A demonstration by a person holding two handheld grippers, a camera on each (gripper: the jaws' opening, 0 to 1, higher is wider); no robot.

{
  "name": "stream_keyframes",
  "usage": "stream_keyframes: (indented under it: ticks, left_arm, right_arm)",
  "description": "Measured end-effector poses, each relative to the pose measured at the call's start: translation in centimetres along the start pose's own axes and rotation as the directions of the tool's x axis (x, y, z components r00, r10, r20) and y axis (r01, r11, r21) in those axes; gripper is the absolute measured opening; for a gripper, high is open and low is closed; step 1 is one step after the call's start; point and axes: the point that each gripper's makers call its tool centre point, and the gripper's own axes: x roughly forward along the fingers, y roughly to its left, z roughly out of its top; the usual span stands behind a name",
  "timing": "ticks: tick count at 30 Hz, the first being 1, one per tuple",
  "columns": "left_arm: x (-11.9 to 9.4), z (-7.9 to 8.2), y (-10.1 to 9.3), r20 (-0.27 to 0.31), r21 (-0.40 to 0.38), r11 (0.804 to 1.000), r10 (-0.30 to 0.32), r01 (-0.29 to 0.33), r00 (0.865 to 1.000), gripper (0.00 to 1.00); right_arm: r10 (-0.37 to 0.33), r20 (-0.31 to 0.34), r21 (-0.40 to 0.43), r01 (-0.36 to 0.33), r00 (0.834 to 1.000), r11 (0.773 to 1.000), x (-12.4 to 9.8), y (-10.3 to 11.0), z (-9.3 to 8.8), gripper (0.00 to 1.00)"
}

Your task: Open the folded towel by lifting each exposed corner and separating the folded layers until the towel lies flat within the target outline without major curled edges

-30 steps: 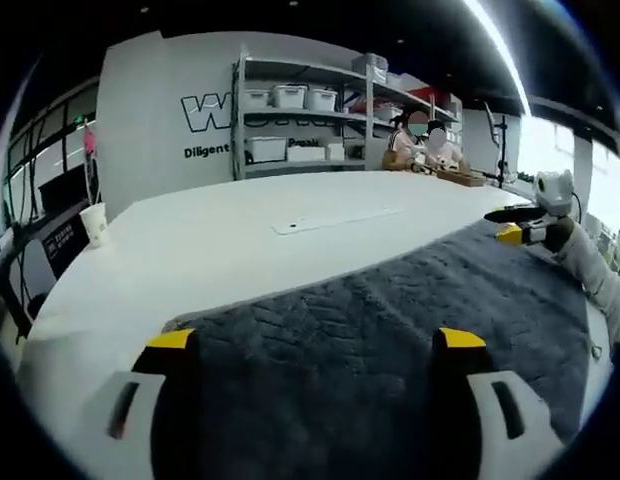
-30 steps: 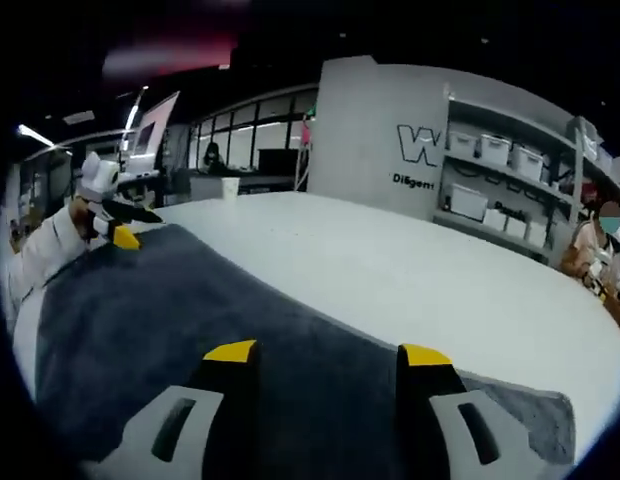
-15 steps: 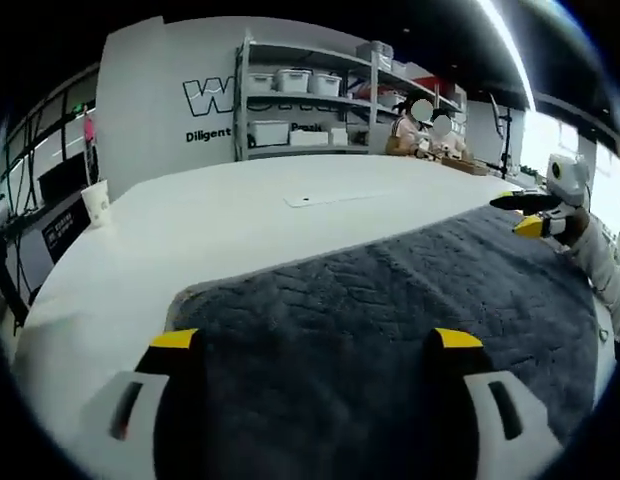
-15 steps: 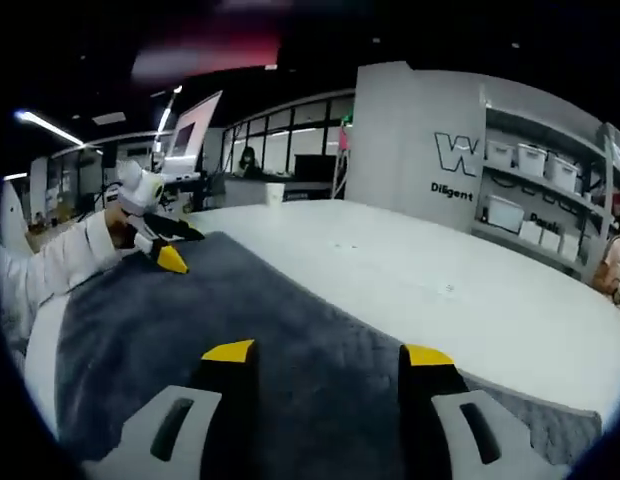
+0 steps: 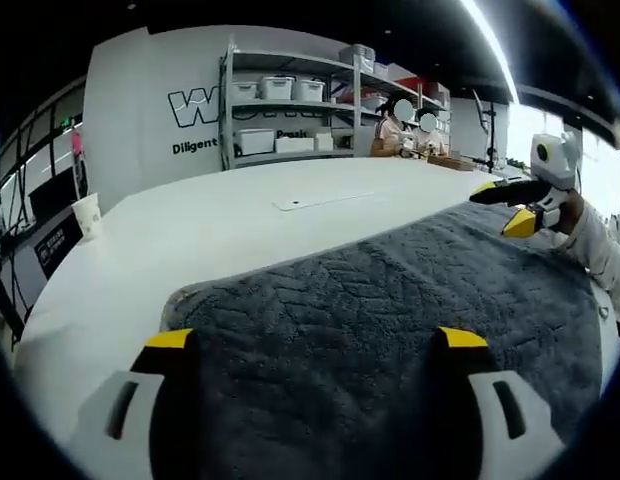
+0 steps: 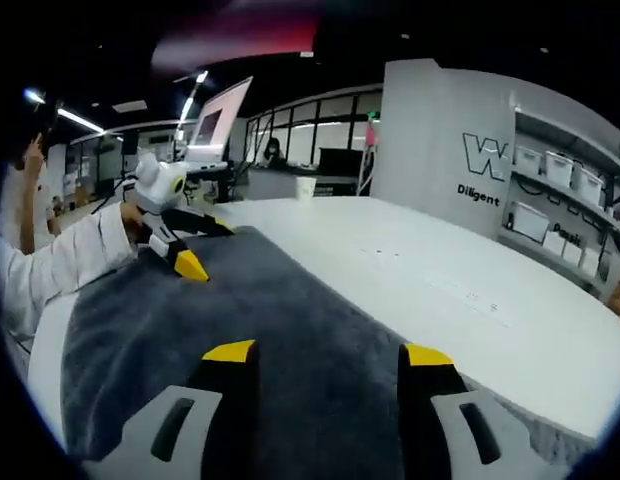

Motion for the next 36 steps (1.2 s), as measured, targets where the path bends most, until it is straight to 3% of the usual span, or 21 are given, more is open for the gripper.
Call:
stream_keyframes:
  ticks: [3,7,12,16,21,25,27,28,31,36]
  left_arm:
    - [0.1,0.0,0.1,-0.002,-0.001,1.000,0.002,-0.002,1.000,0.96]
    - [0.1,0.0,0.2,-0.002,-0.001,1.000,0.002,-0.002,1.000,0.96]
    - [0.1,0.1,0.3,-0.002,-0.002,1.000,0.002,-0.002,1.000,0.96]
    - [0.1,0.1,0.2,-0.002,-0.002,1.000,0.002,-0.002,1.000,0.96]
    - [0.1,0.1,0.3,-0.002,-0.002,1.000,0.002,-0.002,1.000,0.96]
    - [0.1,0.1,0.2,-0.002,-0.002,1.000,0.003,-0.003,1.000,0.96]
    - [0.1,0.1,0.3,-0.002,-0.002,1.000,0.003,-0.003,1.000,0.96]
    - [0.1,0.1,0.3,-0.002,-0.002,1.000,0.003,-0.003,1.000,0.96]
    - [0.1,0.0,0.2,-0.001,-0.002,1.000,0.003,-0.003,1.000,0.96]
    - [0.1,0.0,0.1,-0.001,-0.003,1.000,0.003,-0.003,1.000,0.96]
  right_arm:
    - [0.097,-0.017,-0.014,-0.098,0.995,0.995,1.5,1.8,0.2,0.54]
    - [0.155,-0.046,-0.038,-0.156,0.987,0.987,3.3,3.3,0.1,0.54]
    - [0.205,-0.013,-0.074,-0.205,0.979,0.976,5.3,4.8,1.6,0.54]
    - [0.261,-0.014,-0.145,-0.260,0.965,0.954,6.7,6.5,2.7,0.54]
    - [0.310,-0.037,-0.155,-0.312,0.950,0.937,8.4,7.9,2.6,0.54]
    - [0.372,-0.042,-0.167,-0.374,0.927,0.912,9.2,9.3,2.4,0.54]
    - [0.460,-0.020,-0.162,-0.457,0.887,0.874,9.0,10.7,2.7,0.54]
    - [0.469,-0.012,-0.139,-0.466,0.883,0.874,9.1,10.8,2.7,0.54]
    - [0.443,-0.031,-0.144,-0.443,0.896,0.885,9.8,9.7,2.3,0.55]
    - [0.460,-0.022,-0.115,-0.460,0.887,0.881,9.7,9.3,1.8,0.53]
